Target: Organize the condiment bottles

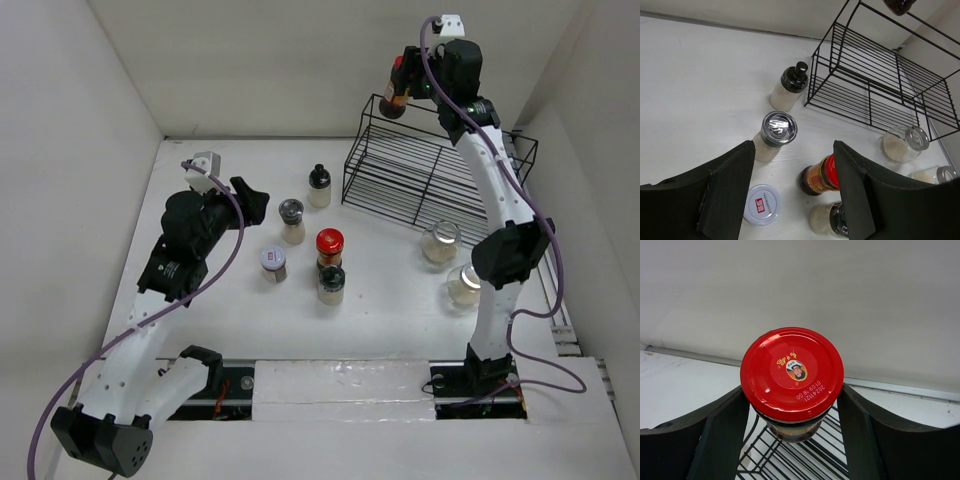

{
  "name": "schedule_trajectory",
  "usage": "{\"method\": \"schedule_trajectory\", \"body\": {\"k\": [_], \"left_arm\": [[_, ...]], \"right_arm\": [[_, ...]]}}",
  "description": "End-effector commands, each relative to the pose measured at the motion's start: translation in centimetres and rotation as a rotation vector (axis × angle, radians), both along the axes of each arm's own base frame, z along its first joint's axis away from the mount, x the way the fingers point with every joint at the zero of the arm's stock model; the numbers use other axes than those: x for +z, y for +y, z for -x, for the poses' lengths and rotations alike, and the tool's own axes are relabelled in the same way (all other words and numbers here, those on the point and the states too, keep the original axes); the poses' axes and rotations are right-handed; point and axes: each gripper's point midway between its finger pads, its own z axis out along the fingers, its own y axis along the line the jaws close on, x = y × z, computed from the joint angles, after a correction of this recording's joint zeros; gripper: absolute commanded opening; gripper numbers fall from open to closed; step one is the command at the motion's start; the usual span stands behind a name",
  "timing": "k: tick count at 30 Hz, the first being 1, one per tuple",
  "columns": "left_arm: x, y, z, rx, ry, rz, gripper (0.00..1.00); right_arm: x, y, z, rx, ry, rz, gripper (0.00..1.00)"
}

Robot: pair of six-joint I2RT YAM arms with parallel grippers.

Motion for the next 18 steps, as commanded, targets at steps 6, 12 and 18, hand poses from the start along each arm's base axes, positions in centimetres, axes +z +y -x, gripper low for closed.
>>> {"method": "schedule_trajectory", "body": {"k": [6, 12, 18], "left_arm": [[1.0, -0.5, -0.1, -0.02, -0.04, 0.016, 0.59], [0.9, -0.5, -0.4, -0.02, -0.04, 0.016, 0.59], [0.9, -0.5, -0.4, -0.02, -0.04, 0.016, 0.59]], "right_arm": [[8.5, -0.7, -0.1, -0.012, -0.287, -0.079, 0.52], [8.6, -0.6, -0.8, -0.037, -0.316, -0.088, 0.54], [6.7, -0.1, -1.9, -0.051, -0.288, -0.084, 0.54]]}}
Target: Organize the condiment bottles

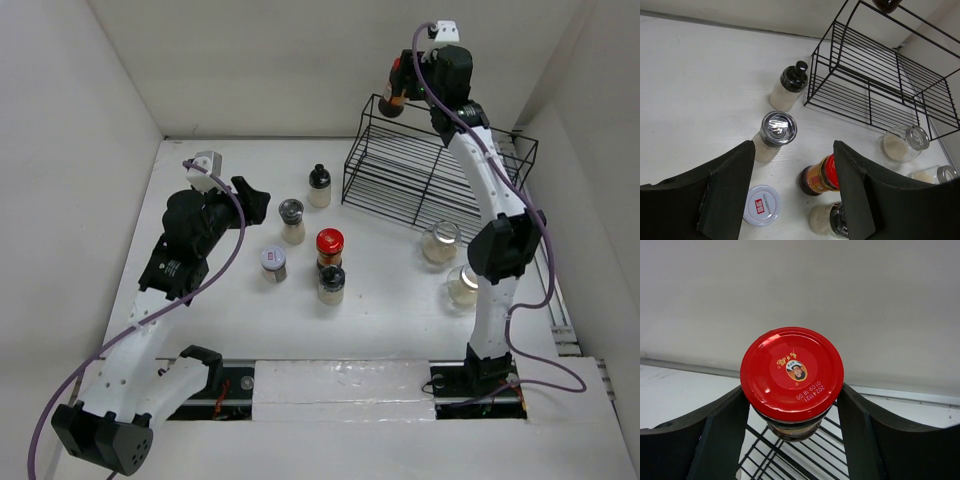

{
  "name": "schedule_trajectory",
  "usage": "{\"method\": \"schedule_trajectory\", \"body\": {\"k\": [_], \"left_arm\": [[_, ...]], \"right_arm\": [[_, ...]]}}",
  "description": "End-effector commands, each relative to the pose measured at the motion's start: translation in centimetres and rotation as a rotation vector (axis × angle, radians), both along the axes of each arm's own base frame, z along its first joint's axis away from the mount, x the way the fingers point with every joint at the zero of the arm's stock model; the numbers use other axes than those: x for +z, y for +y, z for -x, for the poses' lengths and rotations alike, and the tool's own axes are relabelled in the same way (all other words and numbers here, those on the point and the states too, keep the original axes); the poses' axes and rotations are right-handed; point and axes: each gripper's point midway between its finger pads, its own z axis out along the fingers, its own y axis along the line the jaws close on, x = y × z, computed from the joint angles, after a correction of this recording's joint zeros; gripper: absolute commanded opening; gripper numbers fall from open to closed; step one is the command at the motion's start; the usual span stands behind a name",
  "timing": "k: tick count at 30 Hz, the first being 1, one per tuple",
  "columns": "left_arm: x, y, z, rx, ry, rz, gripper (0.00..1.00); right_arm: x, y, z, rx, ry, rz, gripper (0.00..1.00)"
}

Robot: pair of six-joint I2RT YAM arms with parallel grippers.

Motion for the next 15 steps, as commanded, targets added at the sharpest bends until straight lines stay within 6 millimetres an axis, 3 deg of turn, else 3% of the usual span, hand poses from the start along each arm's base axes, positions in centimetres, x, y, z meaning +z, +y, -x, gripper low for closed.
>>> {"method": "schedule_trajectory", "body": {"k": [1, 7, 9, 10, 13, 15], "left_arm": [[1.1, -0.4, -0.1, -0.016, -0.045, 0.017, 0.59], [1.1, -0.4, -0.1, -0.016, -0.045, 0.017, 0.59], [1.1, -0.4, -0.1, -0.016, -0.045, 0.017, 0.59], [1.1, -0.4, -0.1, -0.016, -0.045, 0.017, 0.59], [1.1, -0.4, -0.1, -0.016, -0.045, 0.017, 0.59], [1.1, -0.4, -0.1, -0.016, -0.045, 0.017, 0.59]], "right_arm": [[8.7, -0.3, 0.5, -0.025, -0.272, -0.077, 0.54], [4.8, 1.4, -0.8, -0.005, -0.218, -0.051, 0.54], [4.3, 1.7, -0.8, -0.012, -0.212, -0.032, 0.55], [2.9, 2.2, -0.9, -0.012, -0.188, -0.011, 0.55], [1.2, 3.2, -0.8, -0.005, -0.156, 0.01, 0.57], [0.8, 3.6, -0.8, -0.014, -0.155, 0.021, 0.59]]}}
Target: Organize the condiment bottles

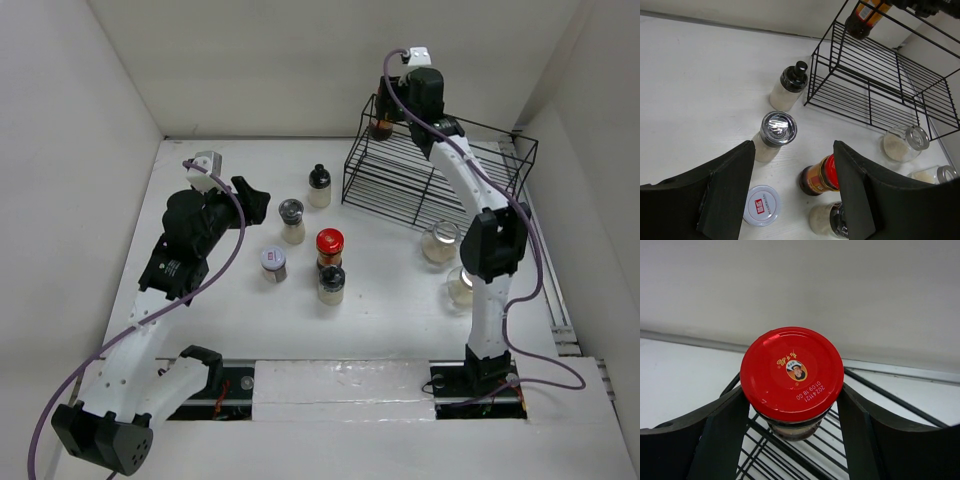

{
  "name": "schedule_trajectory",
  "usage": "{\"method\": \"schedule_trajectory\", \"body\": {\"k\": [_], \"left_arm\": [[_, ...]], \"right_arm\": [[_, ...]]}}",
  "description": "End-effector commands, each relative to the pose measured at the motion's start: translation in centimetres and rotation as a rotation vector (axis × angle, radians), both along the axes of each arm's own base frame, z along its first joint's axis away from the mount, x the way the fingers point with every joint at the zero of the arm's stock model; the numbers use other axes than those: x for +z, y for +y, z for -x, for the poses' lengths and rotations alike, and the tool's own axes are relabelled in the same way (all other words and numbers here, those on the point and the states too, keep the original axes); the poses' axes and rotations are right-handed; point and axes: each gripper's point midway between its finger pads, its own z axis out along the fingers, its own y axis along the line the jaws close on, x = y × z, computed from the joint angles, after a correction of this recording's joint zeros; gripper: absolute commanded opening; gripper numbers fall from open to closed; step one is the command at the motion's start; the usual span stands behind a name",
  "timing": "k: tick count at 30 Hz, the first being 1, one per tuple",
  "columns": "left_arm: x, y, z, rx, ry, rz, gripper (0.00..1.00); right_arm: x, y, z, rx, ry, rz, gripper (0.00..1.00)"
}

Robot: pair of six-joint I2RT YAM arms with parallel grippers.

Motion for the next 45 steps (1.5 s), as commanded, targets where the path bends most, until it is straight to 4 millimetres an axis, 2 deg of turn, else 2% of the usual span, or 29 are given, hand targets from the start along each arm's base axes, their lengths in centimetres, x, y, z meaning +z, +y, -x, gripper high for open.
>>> {"method": "schedule_trajectory", "body": {"k": [1, 8, 11, 14, 15, 16, 20, 21, 22, 23, 24, 25, 26, 27, 28, 30, 32, 33, 34, 35, 36, 37, 40, 42, 43, 45], "left_arm": [[1.1, -0.4, -0.1, -0.016, -0.046, 0.017, 0.59], [1.1, -0.4, -0.1, -0.016, -0.046, 0.017, 0.59], [1.1, -0.4, -0.1, -0.016, -0.046, 0.017, 0.59], [1.1, -0.4, -0.1, -0.016, -0.046, 0.017, 0.59], [1.1, -0.4, -0.1, -0.016, -0.046, 0.017, 0.59], [1.1, -0.4, -0.1, -0.016, -0.046, 0.017, 0.59], [1.2, -0.4, -0.1, -0.014, -0.042, 0.026, 0.59], [1.4, -0.3, 0.1, -0.014, -0.051, 0.028, 0.59], [1.4, -0.2, 0.0, -0.004, -0.052, 0.027, 0.59], [1.4, -0.2, 0.0, -0.004, -0.052, 0.027, 0.59], [1.2, 0.0, 0.0, 0.005, -0.043, 0.023, 0.58], [1.2, 0.1, -0.1, 0.016, -0.041, 0.03, 0.58], [1.2, 0.1, -0.1, 0.016, -0.041, 0.03, 0.58], [1.0, 0.3, -0.1, 0.032, -0.028, 0.032, 0.57], [1.0, 0.7, -0.3, 0.054, -0.029, 0.029, 0.57], [0.8, 1.1, -0.4, 0.088, -0.014, 0.043, 0.55], [1.4, 1.6, -0.2, 0.116, -0.03, 0.058, 0.55], [1.4, 1.8, -0.2, 0.128, -0.031, 0.057, 0.55], [1.7, 1.9, 0.0, 0.128, -0.041, 0.06, 0.55], [1.7, 1.9, 0.0, 0.129, -0.038, 0.069, 0.55], [1.7, 1.9, 0.0, 0.129, -0.038, 0.069, 0.55], [2.0, 1.9, 0.2, 0.129, -0.048, 0.073, 0.55], [2.1, 1.9, 0.2, 0.129, -0.048, 0.073, 0.55], [2.3, 1.8, 0.4, 0.119, -0.056, 0.078, 0.55], [2.3, 1.8, 0.4, 0.119, -0.056, 0.078, 0.55], [2.3, 1.7, 0.5, 0.11, -0.055, 0.079, 0.55]], "right_arm": [[7.5, 1.3, -0.2, 0.0, -0.247, -0.039, 0.59], [4.6, 1.8, -0.2, -0.021, -0.195, 0.001, 0.63], [3.6, 1.6, -0.3, -0.031, -0.178, 0.009, 0.78], [5.6, 0.9, 0.4, -0.055, -0.208, 0.0, 0.88], [5.6, 0.8, 0.4, -0.066, -0.208, 0.001, 0.9], [7.4, 0.5, 1.1, -0.066, -0.236, 0.0, 0.92], [11.1, 0.2, 3.2, -0.058, -0.294, -0.004, 0.93], [11.5, 0.9, 3.8, -0.039, -0.299, -0.008, 0.89], [11.7, 1.8, 4.5, -0.012, -0.302, -0.002, 0.84], [11.4, 2.4, 5.2, 0.013, -0.289, 0.001, 0.66], [10.5, 3.3, 5.5, 0.042, -0.262, 0.008, 0.55], [10.2, 5.6, 6.6, 0.116, -0.252, 0.005, 0.47], [8.9, 7.0, 7.1, 0.156, -0.221, 0.013, 0.35], [8.2, 8.2, 7.6, 0.19, -0.208, 0.014, 0.3], [7.2, 10.8, 8.9, 0.257, -0.183, 0.017, 0.28], [4.3, 13.4, 9.5, 0.311, -0.129, 0.034, 0.27], [2.4, 16.1, 10.6, 0.358, -0.093, 0.035, 0.27], [1.6, 16.8, 10.8, 0.369, -0.082, 0.039, 0.27], [-0.4, 17.5, 10.8, 0.38, -0.041, 0.056, 0.27], [-1.1, 18.1, 10.9, 0.379, -0.021, 0.058, 0.29], [-1.7, 18.2, 10.7, 0.38, -0.007, 0.064, 0.32], [-2.6, 18.4, 10.2, 0.368, 0.01, 0.063, 0.41], [-4.1, 18.1, 9.4, 0.325, 0.048, 0.076, 0.53], [-6.1, 18.1, 9.2, 0.311, 0.093, 0.091, 0.57], [-6.2, 18.1, 8.9, 0.298, 0.097, 0.081, 0.58], [-7.7, 18.2, 8.7, 0.298, 0.119, 0.092, 0.6]]}}
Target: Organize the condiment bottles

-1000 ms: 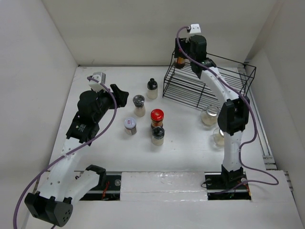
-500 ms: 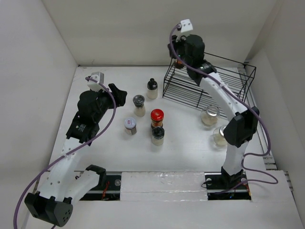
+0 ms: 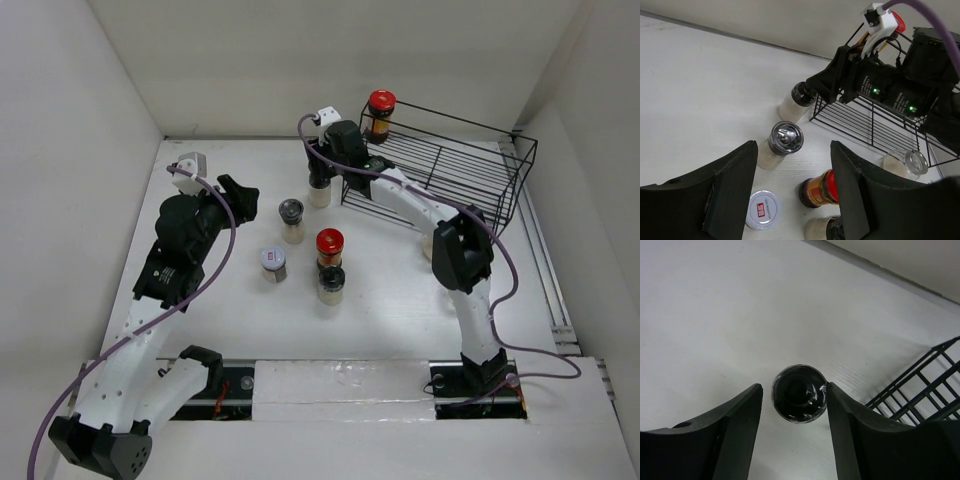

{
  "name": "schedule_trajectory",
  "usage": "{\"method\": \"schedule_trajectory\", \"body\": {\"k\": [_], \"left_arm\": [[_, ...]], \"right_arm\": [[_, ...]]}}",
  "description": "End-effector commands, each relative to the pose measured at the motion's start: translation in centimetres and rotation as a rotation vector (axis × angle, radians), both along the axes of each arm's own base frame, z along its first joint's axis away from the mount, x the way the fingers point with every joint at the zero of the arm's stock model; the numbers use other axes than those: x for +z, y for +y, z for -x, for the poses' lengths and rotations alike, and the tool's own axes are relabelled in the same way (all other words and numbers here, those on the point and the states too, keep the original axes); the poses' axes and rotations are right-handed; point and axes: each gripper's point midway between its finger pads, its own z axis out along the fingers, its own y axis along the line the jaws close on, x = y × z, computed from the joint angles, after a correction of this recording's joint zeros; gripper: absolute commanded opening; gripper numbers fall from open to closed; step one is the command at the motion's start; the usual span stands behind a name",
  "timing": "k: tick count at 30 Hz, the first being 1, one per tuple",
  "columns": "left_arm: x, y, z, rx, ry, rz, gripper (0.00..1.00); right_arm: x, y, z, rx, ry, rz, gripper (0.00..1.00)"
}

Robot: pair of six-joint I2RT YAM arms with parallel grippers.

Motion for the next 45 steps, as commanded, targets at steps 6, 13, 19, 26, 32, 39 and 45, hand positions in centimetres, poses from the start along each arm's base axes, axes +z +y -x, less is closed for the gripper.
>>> {"method": "schedule_trajectory", "body": {"k": [6, 13, 19, 26, 32, 39, 45], "left_arm": [[1.0, -0.3, 0.3, -0.016, -0.033, 0.023, 0.55], [1.0, -0.4, 0.4, -0.027, -0.036, 0.015, 0.55], [1.0, -0.4, 0.4, -0.027, -0.036, 0.015, 0.55], [0.8, -0.7, 0.4, -0.045, -0.035, 0.017, 0.55], [0.5, -0.8, 0.2, -0.045, -0.026, 0.015, 0.55], [0.2, -0.9, 0.1, -0.045, -0.017, 0.012, 0.55], [0.2, -1.0, 0.1, -0.054, -0.017, 0.013, 0.55]], "right_arm": [[2.4, 0.0, -1.3, -0.069, -0.043, -0.048, 0.6], [0.1, 1.0, -1.4, -0.052, -0.019, -0.034, 0.55], [-0.7, 1.4, -1.9, -0.055, -0.013, -0.04, 0.49], [-0.8, 2.2, -1.9, -0.046, -0.031, -0.055, 0.31], [6.4, 3.1, 0.0, -0.001, -0.164, -0.142, 0.27], [25.3, -0.6, 4.9, 0.111, -0.473, -0.392, 0.26], [34.8, -9.6, 6.0, -0.026, -0.643, -0.511, 0.26]]}}
